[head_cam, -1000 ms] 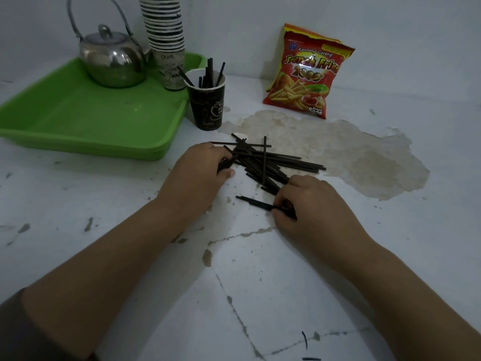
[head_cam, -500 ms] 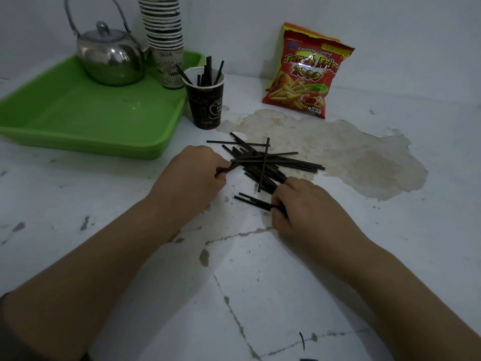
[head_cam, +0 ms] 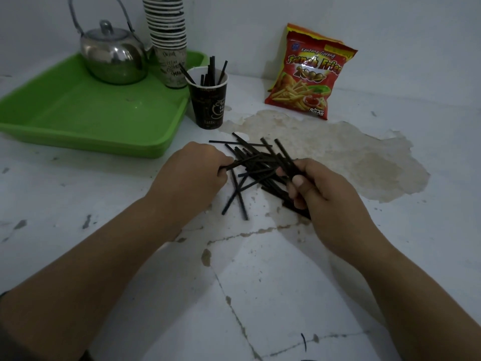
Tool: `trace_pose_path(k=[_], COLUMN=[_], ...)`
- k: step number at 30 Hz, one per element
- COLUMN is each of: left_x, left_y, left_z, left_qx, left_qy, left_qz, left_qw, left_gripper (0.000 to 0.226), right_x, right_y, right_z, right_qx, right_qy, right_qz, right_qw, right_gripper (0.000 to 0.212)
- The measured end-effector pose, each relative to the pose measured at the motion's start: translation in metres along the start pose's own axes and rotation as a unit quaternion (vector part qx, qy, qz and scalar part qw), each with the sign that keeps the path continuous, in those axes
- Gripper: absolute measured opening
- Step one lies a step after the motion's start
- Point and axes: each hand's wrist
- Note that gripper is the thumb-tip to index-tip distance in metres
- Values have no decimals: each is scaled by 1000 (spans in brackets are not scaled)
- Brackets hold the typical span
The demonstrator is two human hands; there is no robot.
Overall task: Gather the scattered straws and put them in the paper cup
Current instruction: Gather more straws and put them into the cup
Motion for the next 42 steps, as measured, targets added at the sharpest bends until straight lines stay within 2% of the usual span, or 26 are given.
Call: trace_pose_path(k=[3,6,9,11,15,20,23,25,29,42], left_x=[0,0,2,4,6,7,5,5,3,3], left_y=[0,0,5,11,15,14,14,13,10,10], left_z=[-1,4,13,18,25,31,30,28,25,30], left_qx=[39,102,194,281,439,574,625,631,611,620], left_qy=[23,86,171,198,177,119,93,82,79,104], left_qz=[-10,-51,-100,-79,-27,16,33,32,24,10], left_qw=[999,990,961,936,880,810,775,771,788,778], left_gripper=[31,32,33,33,33,24,19,20,17,22], right_x=[-1,-1,-2,-3,-4,-2,-1,-1,-3,-2], right_y=[-1,-2,-5,-6,-3,-3,-5,-5,-1,-5], right_z=[1,2,5,7,9,10,10,10,8,6], right_qx=[-130,-196,-242,-279,-330,-230,-225,-225,-190,-206], right_qy=[28,67,118,141,149,166,171,170,181,218], right_qz=[-28,-4,32,40,47,40,52,63,48,26], right_qw=[991,978,963,949,931,958,958,957,964,954], right_gripper=[29,27,27,27,24,18,14,16,13,10])
Point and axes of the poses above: each hand's wrist, its own x-axis away from the middle knuckle, its own z-axis out of the back of the hand, y = z × x, and after that the axes turned 5 degrees about -x, right-handed
